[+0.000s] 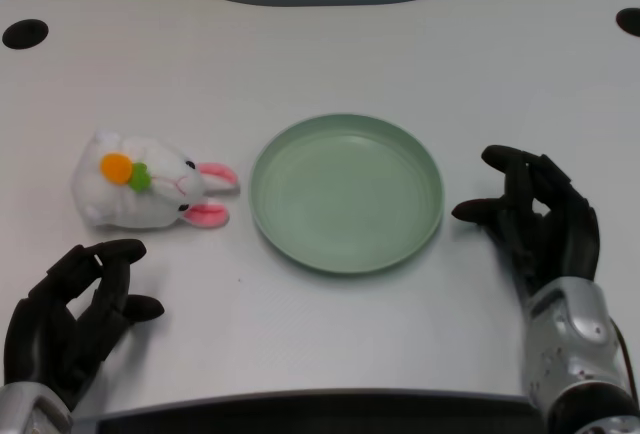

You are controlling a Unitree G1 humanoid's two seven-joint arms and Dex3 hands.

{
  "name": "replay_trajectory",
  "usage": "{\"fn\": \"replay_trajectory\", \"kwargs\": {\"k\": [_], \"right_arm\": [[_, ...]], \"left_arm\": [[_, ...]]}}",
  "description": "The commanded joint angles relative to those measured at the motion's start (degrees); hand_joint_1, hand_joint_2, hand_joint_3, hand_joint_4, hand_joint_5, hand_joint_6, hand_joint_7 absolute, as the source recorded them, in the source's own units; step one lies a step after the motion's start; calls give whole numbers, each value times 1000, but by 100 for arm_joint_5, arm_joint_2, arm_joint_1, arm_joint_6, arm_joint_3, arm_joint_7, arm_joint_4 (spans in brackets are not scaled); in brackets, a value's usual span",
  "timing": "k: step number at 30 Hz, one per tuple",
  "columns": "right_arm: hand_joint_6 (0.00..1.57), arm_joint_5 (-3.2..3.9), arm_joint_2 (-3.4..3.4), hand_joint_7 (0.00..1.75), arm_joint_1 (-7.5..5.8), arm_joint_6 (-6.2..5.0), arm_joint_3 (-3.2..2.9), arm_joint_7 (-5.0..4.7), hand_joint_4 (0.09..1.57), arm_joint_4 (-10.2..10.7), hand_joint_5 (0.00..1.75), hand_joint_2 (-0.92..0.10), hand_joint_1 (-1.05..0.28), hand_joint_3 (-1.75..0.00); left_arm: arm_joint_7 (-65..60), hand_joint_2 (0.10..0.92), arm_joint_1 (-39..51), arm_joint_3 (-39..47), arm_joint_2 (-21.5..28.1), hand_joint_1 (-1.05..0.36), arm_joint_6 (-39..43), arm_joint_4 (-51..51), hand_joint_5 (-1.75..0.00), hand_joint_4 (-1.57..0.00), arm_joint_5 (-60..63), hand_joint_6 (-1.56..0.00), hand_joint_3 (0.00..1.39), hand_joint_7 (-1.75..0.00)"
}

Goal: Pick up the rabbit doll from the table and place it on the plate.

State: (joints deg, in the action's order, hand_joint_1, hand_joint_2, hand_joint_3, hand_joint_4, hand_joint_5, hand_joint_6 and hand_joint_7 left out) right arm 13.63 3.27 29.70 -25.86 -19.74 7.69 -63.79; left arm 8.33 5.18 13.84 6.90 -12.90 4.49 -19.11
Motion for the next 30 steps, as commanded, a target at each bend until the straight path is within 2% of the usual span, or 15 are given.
{"fn": "replay_trajectory", "kwargs": {"k": [1,8,11,13,15,19,21,24,26,28,30], "right_arm": [[712,-22,-3,933,-22,21,37,-3,774,-4,1317,-921,-410,-410],[697,23,-12,945,-27,25,22,31,763,-10,1321,-921,-417,-396],[687,-36,-20,941,-28,36,60,-92,755,12,1314,-921,-413,-402],[684,-37,-22,944,-30,70,78,-109,748,45,1313,-921,-407,-415],[679,0,-19,948,-29,75,69,-63,745,44,1316,-921,-401,-423],[682,-43,12,954,-23,8,97,-67,745,-32,1313,-921,-420,-412],[681,-38,9,954,-22,-1,96,-65,745,-32,1313,-921,-420,-411],[685,-1,-9,953,-25,-14,79,-23,757,-27,1318,-921,-412,-411],[686,17,2,950,2,6,63,-6,760,-66,1318,-921,-415,-407],[686,84,11,947,41,20,4,72,776,-138,1321,-921,-416,-393],[694,62,12,948,39,4,10,82,787,-146,1315,-921,-423,-377]], "left_arm": [[14,921,110,-40,14,-439,25,65,-1663,-428,131,-539,528,-1138],[-14,921,104,2,-27,-436,-57,28,-1647,-439,125,-528,531,-1133],[54,921,86,16,-17,-436,-4,81,-1674,-429,95,-535,524,-1151],[63,921,92,-1,-5,-437,16,74,-1682,-427,125,-536,524,-1154],[70,921,97,3,-9,-437,12,66,-1678,-420,118,-528,526,-1150],[90,921,95,17,-17,-435,14,81,-1677,-413,95,-524,530,-1150],[112,921,98,23,-16,-435,1,73,-1678,-411,76,-525,533,-1154],[-5,921,223,-5,-82,-433,-71,-359,-1665,-445,74,-540,505,-1149],[67,921,315,-41,-85,-455,35,-619,-1668,-455,74,-554,468,-1157],[163,921,418,-133,-22,-480,269,-888,-1666,-444,213,-549,450,-1152],[259,921,473,-186,19,-486,519,-1065,-1668,-433,310,-546,447,-1148]]}}
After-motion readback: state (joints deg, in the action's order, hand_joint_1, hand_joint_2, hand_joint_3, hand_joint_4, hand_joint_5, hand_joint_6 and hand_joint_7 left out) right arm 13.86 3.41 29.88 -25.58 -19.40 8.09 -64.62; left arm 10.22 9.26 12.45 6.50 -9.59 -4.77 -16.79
